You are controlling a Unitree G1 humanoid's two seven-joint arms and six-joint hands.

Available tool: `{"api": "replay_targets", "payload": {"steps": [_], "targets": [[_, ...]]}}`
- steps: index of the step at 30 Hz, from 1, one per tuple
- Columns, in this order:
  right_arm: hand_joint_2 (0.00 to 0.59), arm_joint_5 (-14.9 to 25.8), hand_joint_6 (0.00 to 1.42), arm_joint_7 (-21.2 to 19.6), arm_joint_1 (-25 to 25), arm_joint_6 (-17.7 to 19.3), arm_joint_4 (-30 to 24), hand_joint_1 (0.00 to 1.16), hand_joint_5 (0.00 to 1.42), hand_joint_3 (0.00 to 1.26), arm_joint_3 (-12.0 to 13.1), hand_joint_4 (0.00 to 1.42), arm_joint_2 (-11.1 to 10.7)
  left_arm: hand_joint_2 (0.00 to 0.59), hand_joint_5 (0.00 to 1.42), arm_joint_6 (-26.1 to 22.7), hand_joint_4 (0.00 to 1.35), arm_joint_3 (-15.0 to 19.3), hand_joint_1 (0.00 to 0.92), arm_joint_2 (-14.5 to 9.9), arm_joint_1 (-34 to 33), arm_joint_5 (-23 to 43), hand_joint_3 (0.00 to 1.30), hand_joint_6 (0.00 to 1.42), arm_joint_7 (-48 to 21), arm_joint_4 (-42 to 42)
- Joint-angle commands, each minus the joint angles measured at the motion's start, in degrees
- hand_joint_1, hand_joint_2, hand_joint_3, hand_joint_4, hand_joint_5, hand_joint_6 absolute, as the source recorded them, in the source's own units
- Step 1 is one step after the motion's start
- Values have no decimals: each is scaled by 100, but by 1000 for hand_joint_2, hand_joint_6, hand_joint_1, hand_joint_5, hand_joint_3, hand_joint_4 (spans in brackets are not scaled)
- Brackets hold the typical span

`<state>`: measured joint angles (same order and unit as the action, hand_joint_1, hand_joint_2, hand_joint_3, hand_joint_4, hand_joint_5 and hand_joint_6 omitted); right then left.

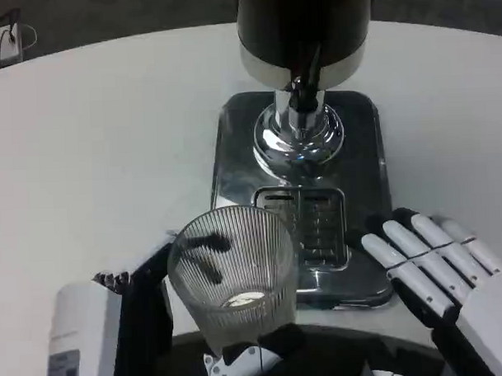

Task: Grasp the cup under the faucet to collect the drink, then remove the cup.

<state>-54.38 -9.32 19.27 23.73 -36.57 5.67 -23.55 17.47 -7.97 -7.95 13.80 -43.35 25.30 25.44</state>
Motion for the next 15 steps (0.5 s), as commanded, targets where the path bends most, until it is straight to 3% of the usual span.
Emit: {"api": "replay_targets", "payload": {"steps": [1, 8, 15], "targets": [[514, -2, 113, 63, 40, 25, -100, 222, 73, 126, 3, 84, 12, 248, 1347, 164, 1183, -43, 535, 31, -8, -10, 1005, 1424, 13, 83], [518, 11, 113, 70, 127, -38, -134, 223, 73, 126, 94, 84, 55, 248, 1347, 113, 1183, 11, 535, 47, -219, -40, 1005, 1424, 78, -113], [519, 14, 113, 103, 294, -80, -222, 224, 78, 126, 176, 84, 94, 248, 1347, -2, 1183, 257, 535, -37, -1168, -93, 1005, 1424, 261, -970]]}}
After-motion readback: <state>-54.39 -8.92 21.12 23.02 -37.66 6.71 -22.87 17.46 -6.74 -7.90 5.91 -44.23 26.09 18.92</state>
